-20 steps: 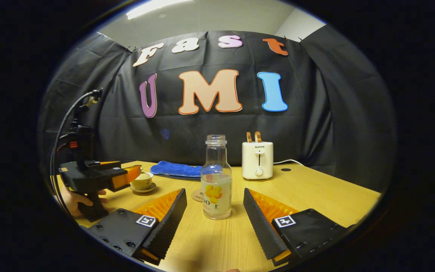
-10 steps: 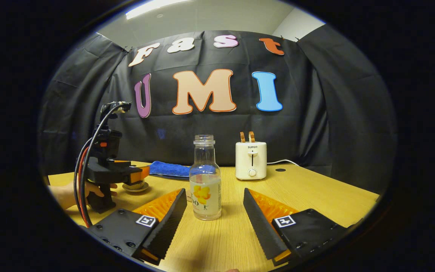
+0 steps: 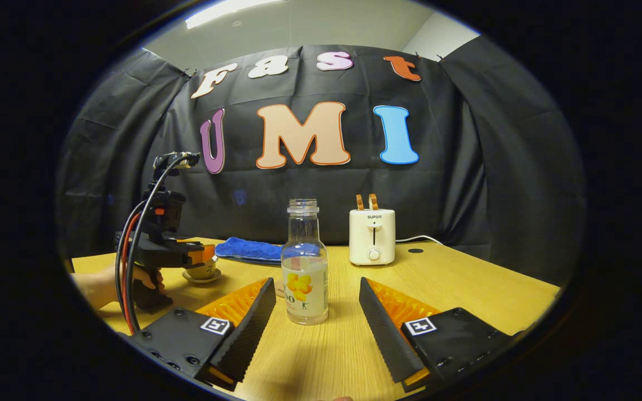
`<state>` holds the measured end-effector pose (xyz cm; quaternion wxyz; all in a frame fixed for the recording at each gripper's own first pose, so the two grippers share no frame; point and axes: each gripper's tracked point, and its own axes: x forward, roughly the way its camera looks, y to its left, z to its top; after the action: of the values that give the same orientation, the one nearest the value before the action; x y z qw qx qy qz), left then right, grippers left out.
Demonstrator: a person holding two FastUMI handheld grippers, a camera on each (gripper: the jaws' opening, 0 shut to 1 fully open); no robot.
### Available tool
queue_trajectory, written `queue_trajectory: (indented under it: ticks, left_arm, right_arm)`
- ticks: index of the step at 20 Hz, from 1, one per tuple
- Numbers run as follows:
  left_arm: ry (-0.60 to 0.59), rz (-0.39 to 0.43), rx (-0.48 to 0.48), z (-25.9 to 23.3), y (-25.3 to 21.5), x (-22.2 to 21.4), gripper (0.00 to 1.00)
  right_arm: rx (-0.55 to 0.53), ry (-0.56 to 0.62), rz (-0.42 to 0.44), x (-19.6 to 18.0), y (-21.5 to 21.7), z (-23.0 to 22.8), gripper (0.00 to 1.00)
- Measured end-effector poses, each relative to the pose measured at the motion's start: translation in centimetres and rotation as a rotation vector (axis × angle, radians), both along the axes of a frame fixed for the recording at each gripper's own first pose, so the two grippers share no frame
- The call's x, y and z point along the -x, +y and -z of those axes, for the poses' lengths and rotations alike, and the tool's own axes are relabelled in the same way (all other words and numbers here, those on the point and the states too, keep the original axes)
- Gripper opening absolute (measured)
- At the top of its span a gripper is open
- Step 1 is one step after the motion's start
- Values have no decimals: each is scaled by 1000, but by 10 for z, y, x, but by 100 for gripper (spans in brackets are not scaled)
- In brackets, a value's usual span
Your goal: Open the teacup lid with one hand, grasp the water bottle and pour water into the teacup with the other hand; after pouring, place the water bottle on the coaster and then close the teacup lid.
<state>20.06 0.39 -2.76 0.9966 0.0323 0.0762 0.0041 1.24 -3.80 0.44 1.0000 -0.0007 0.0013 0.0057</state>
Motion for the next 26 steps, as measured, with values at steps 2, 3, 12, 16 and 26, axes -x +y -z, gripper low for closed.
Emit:
queue_trajectory:
  ticks: [2,3,12,16,26]
  left_arm:
    - [-5,-8,-4,-2,3,0,38]
    - [-4,-8,-5,-1,3,0,29]
    - [-20,-28,13,-4,8,3,26]
    - [-56,-40,35,-9,11,8,24]
    - [-175,-69,61,-28,19,23,22]
  right_arm:
    - [0,0,-1,0,1,0,96]
    - [0,0,-1,-1,1,-1,97]
    - [0,-1,-1,1,-1,-1,96]
    - [0,-1,-1,1,0,-1,96]
    - [-1,-2,-8,-5,3,-1,96]
